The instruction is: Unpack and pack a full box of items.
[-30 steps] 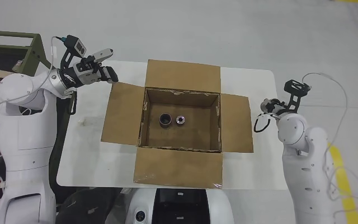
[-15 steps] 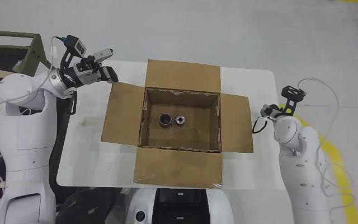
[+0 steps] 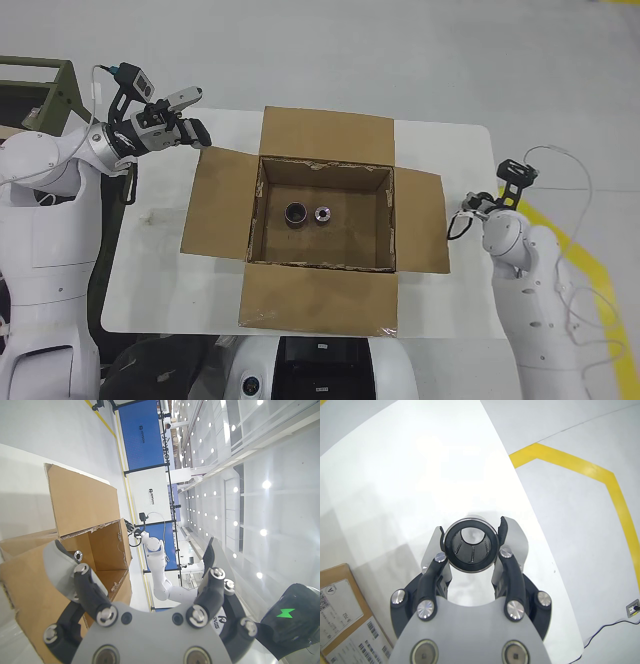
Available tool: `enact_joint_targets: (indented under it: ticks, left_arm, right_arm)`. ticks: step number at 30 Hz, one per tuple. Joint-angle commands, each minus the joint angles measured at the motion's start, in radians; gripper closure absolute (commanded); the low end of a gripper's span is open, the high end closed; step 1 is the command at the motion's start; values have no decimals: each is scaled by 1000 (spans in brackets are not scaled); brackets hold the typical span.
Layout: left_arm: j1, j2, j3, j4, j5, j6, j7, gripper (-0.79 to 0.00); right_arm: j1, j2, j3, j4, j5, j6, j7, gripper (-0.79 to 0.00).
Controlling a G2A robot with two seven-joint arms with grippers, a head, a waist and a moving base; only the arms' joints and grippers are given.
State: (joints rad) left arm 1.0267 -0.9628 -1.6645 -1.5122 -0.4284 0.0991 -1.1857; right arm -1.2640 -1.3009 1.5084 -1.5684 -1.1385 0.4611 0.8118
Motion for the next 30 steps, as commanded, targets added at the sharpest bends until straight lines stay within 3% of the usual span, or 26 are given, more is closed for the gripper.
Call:
enact_joint_targets:
  ticks: [1,12,14,15,30]
  left_arm:
    - [0,0,0,0,0,0,0,-785]
    - [0,0,0,0,0,0,0,-785]
    - [0,0,0,0,0,0,0,-785]
    - [0,0,0,0,0,0,0,-785]
    - [0,0,0,0,0,0,0,-785]
  right_arm:
    - [4,-1,-2,9,2,0,-5,0]
    - [23,-4,-15,48,1,3,-15,0]
    - [25,-3,-17,51,-7,2,-12,-40]
    - [26,-3,-18,52,-8,3,-12,-142]
    - [29,-6,-25,61,-12,6,-21,-231]
